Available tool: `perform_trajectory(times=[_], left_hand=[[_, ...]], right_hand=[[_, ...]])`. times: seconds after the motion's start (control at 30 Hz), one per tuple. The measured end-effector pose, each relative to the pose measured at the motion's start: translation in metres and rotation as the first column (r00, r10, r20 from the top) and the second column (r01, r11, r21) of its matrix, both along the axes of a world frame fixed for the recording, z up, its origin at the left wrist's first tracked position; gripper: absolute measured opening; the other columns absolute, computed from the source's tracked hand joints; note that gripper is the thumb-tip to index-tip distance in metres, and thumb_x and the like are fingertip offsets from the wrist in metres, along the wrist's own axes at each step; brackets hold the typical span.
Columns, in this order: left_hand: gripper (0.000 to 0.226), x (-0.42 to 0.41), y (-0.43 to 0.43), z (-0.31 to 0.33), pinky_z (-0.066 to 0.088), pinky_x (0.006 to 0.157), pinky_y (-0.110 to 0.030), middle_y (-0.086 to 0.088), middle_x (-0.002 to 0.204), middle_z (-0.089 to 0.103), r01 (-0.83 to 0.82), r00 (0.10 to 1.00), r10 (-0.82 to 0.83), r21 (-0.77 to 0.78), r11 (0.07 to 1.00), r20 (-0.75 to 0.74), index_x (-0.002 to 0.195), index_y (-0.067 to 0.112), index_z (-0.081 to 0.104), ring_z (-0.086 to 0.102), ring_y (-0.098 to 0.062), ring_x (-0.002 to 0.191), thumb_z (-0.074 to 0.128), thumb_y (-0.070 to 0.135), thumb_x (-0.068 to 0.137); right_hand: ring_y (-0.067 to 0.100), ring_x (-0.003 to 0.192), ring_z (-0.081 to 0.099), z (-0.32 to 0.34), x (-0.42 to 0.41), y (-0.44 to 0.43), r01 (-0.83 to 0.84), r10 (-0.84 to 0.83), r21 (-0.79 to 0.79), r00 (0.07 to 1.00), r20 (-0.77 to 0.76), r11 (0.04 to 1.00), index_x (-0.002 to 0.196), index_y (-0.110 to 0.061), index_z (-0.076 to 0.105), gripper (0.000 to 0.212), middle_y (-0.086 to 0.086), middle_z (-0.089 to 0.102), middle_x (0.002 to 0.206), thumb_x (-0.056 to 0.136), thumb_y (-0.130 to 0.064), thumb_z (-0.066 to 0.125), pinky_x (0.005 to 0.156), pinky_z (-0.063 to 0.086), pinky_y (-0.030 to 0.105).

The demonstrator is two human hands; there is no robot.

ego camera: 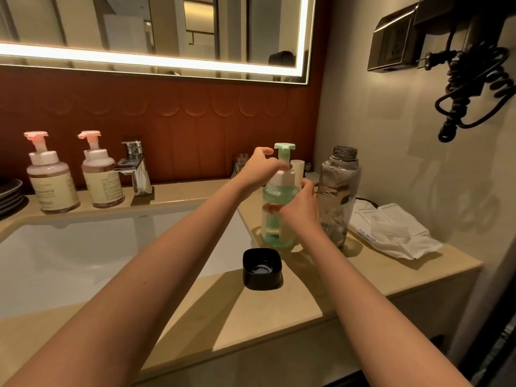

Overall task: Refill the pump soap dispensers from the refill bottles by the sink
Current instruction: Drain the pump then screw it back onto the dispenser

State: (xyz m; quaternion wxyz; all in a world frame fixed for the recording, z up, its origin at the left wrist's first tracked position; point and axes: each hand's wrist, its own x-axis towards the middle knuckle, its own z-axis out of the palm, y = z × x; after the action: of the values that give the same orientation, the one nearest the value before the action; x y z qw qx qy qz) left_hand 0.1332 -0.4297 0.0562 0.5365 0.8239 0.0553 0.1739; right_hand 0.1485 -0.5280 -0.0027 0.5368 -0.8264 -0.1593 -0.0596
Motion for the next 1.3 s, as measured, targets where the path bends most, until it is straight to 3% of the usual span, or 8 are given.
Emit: perform_trajectory(times=[0.1,0.43,0.7,0.9,0.97,1.07,1.17,1.3], left_hand=[[0.078,0.002,-0.002,-0.005,0.040,0.087,-0.030,-0.009,0.129,0.054,-0.029,0.999,0.030,-0.031,0.999,0.037,0.137,0.007,0.028,0.051,-0.016,0.105,0.074,0.029,0.078],[0.076,-0.001,0.003,0.002,0.037,0.100,-0.039,-0.014,0.124,0.058,0.026,1.000,-0.026,-0.094,0.995,0.000,0.144,0.007,0.019,0.050,-0.024,0.119,0.063,-0.002,0.083],[0.061,0.005,0.007,0.006,0.041,0.064,-0.018,-0.002,0.083,0.055,-0.003,0.999,0.004,0.046,0.999,-0.031,0.140,-0.002,0.026,0.050,-0.005,0.073,0.053,-0.005,0.086],[0.062,0.010,0.007,-0.002,0.040,0.084,-0.031,-0.006,0.122,0.048,-0.029,0.999,0.030,-0.030,0.999,0.014,0.136,0.005,0.031,0.047,-0.018,0.107,0.063,0.018,0.085],[0.074,0.007,0.005,-0.004,0.040,0.085,-0.031,-0.005,0.120,0.051,-0.004,1.000,0.005,-0.054,0.999,0.018,0.137,0.007,0.028,0.049,-0.017,0.106,0.072,0.027,0.080],[0.080,0.006,0.008,-0.008,0.042,0.089,-0.036,-0.010,0.125,0.057,0.039,0.999,-0.036,-0.085,0.996,0.037,0.139,0.009,0.023,0.054,-0.021,0.111,0.074,0.016,0.077],[0.078,0.003,0.012,-0.008,0.041,0.087,-0.034,-0.009,0.117,0.061,0.097,0.995,-0.092,-0.122,0.988,0.045,0.140,0.010,0.018,0.056,-0.020,0.107,0.069,0.007,0.081],[0.061,0.000,0.011,-0.004,0.045,0.085,-0.029,-0.004,0.107,0.058,0.074,0.996,-0.073,-0.031,0.997,0.050,0.135,0.005,0.031,0.054,-0.018,0.104,0.065,0.004,0.083]], right_hand=[[0.026,0.127,0.041,0.002,-0.001,-0.001,-0.010,0.010,-0.009,1.000,-0.008,1.000,0.142,-0.012,0.021,0.090,0.008,0.041,0.138,0.074,-0.021,0.079,0.101,0.039,0.041],[0.027,0.124,0.046,0.001,0.002,-0.001,0.010,-0.011,-0.005,1.000,-0.020,1.000,0.143,-0.011,0.021,0.095,0.009,0.046,0.135,0.071,-0.024,0.082,0.097,0.043,0.040],[0.027,0.124,0.046,0.001,0.002,0.000,0.020,-0.021,-0.025,1.000,-0.007,0.999,0.142,-0.010,0.021,0.096,0.010,0.046,0.135,0.070,-0.025,0.083,0.096,0.044,0.039],[0.027,0.124,0.047,0.000,0.003,0.000,0.031,-0.031,-0.031,1.000,0.007,0.999,0.142,-0.011,0.021,0.097,0.009,0.048,0.134,0.069,-0.026,0.083,0.097,0.044,0.040],[0.027,0.124,0.048,0.000,0.003,-0.001,0.027,-0.026,-0.028,1.000,0.009,0.999,0.142,-0.011,0.021,0.095,0.009,0.048,0.134,0.071,-0.025,0.083,0.097,0.043,0.040],[0.026,0.122,0.049,0.000,0.003,-0.001,0.027,-0.027,-0.029,1.000,0.011,0.999,0.141,-0.011,0.022,0.094,0.008,0.049,0.133,0.070,-0.025,0.083,0.096,0.044,0.039],[0.026,0.122,0.049,0.001,0.003,-0.001,0.029,-0.029,-0.043,1.000,0.012,0.999,0.141,-0.010,0.022,0.095,0.009,0.049,0.133,0.070,-0.027,0.083,0.094,0.045,0.037],[0.027,0.122,0.049,0.002,0.003,0.000,0.028,-0.027,-0.052,1.000,0.008,0.998,0.143,-0.010,0.020,0.096,0.010,0.048,0.134,0.071,-0.027,0.082,0.094,0.045,0.036]])
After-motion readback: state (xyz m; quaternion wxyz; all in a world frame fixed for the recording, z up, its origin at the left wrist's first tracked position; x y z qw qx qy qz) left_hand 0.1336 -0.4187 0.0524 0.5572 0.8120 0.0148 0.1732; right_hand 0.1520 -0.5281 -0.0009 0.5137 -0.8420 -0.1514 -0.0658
